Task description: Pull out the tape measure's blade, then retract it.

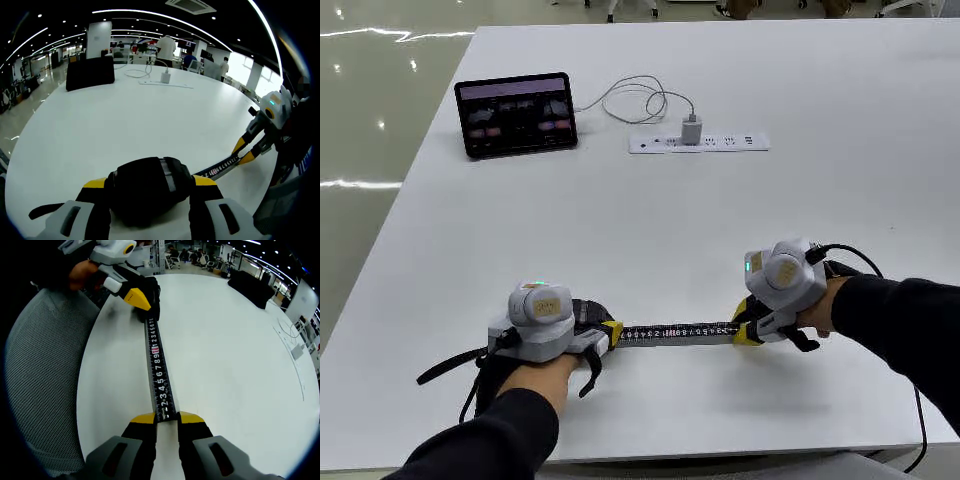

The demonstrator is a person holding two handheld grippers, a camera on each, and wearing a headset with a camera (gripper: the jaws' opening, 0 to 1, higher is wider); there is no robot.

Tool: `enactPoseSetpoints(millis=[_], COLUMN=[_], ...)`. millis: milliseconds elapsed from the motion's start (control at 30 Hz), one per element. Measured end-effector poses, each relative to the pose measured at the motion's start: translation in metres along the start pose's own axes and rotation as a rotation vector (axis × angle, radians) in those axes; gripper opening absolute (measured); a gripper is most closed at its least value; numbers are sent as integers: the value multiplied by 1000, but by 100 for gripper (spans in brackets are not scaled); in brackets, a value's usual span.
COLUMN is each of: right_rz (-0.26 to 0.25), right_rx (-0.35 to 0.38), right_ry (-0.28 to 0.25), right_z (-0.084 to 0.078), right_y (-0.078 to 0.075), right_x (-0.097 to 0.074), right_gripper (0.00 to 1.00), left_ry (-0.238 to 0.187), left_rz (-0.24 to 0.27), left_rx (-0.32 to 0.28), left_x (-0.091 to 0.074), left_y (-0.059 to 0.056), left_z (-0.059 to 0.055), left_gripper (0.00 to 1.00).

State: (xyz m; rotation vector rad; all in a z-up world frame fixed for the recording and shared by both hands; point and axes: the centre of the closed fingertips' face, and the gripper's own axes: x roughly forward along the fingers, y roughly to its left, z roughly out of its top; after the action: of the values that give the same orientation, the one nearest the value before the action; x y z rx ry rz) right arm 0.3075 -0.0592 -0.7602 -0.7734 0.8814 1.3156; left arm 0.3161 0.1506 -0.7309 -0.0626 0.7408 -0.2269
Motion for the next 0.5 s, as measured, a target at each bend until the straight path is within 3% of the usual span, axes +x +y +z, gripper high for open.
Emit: enactPoseSetpoints(millis=[500], right_rz=[-3], right_rx=[10], right_ry=[-17], right_z=[10], right_y=[2], right_x=[7], right_gripper=[11], left_ry=[-1], left_rz=[-2], left_rx=[-4], left_x=[0], left_y=[0], left_z=[0], left_gripper=[59])
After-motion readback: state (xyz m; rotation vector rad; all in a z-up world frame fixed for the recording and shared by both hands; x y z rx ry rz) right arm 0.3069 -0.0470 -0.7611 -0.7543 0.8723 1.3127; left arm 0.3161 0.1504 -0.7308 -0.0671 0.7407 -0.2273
